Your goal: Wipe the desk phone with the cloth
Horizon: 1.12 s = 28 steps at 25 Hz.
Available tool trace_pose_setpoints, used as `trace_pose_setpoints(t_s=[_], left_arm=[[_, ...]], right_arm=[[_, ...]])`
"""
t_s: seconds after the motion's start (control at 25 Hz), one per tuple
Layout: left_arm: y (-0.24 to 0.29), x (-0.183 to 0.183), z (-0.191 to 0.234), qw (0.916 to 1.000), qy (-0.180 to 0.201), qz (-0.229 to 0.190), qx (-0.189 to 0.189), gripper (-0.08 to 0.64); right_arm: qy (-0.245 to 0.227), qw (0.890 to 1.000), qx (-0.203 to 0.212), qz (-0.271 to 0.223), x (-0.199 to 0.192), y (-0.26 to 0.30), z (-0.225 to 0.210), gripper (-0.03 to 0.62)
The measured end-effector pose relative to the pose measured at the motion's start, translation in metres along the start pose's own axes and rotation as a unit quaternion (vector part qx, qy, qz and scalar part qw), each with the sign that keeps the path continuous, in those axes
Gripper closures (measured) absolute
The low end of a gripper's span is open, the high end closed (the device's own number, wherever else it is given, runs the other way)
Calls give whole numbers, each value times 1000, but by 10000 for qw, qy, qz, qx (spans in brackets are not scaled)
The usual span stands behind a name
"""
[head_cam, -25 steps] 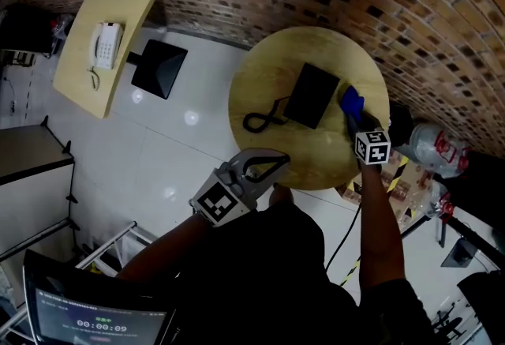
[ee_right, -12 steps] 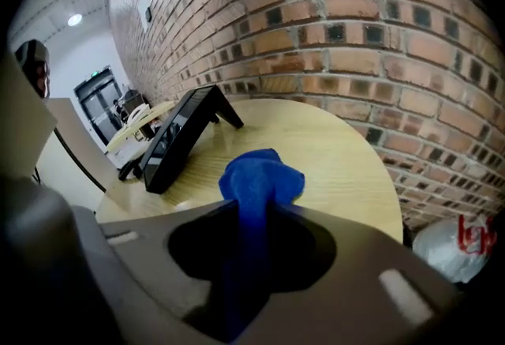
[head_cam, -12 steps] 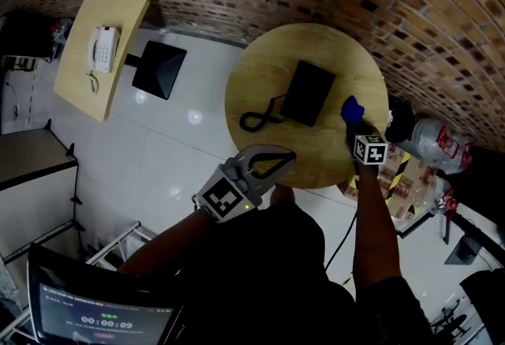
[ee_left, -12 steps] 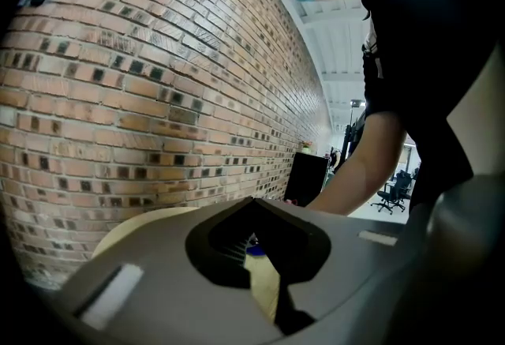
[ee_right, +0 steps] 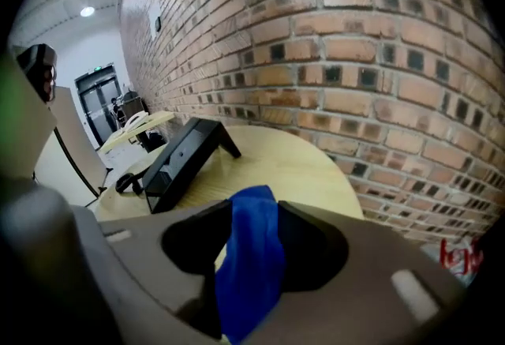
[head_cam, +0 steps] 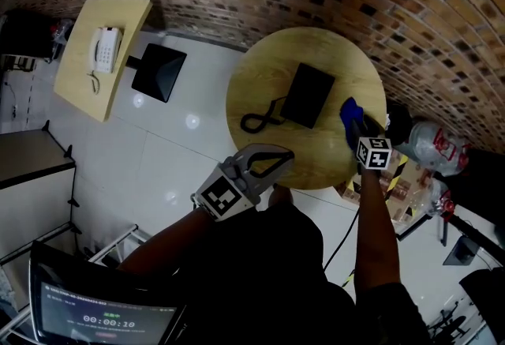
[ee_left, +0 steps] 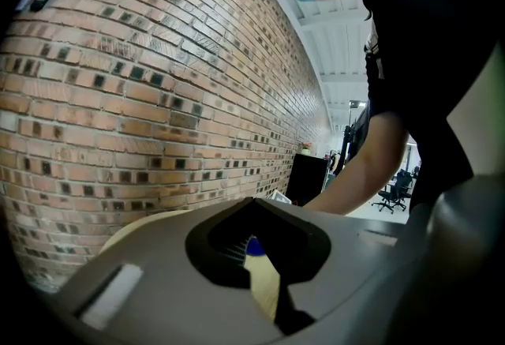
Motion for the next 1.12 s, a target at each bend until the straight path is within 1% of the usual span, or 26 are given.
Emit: trace_pose_setpoints(t_s=[0.12,0.2,0.28,0.36,0.56,0.68,0.8,0.92,0.96,1.12], left_arm=[[-3,8,0,10000,-4,-58,-6,555],[-5,16,0,9999,-20,-122,-18,555],[-4,25,2,9998,13,-198,-48,555],[-4,32,0,9993,149,-287,-161,555],[-14,43,-7,9981,277,-399,-377,555],[-21,51,-11,9972,387,-439,-461,555],[-29,56,-12,9967,446,-460,-506,555],[-33,62,-15,9963,439,-508,-535,554],[-33,63,-17,9961,448,-520,-559,555],[-33,69,-24,9954,434,-577,-636,554]], right_arm=[[-81,9989,-3,-458,39,-20,9,423],[-86,9964,146,-831,70,-36,25,423],[-185,9915,402,-1221,105,-50,47,423],[-256,9841,713,-1609,135,-69,75,423],[-218,9594,1497,-2379,185,-121,164,430],[-134,9469,1779,-2674,203,-149,211,450],[-57,9385,1959,-2843,208,-172,250,525],[-187,9349,2008,-2921,208,-184,277,581],[-192,9340,2021,-2939,208,-187,283,591],[-217,9311,2043,-3015,211,-197,293,592]])
Point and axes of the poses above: the fingertips, and each gripper's own axes: y forward along the fingers, z to its left, x out of its top, the point moved 1 cm from there along -y, backward along the fingers, and after that the axes turned 14 degrees about -z, right-handed, at the moved point
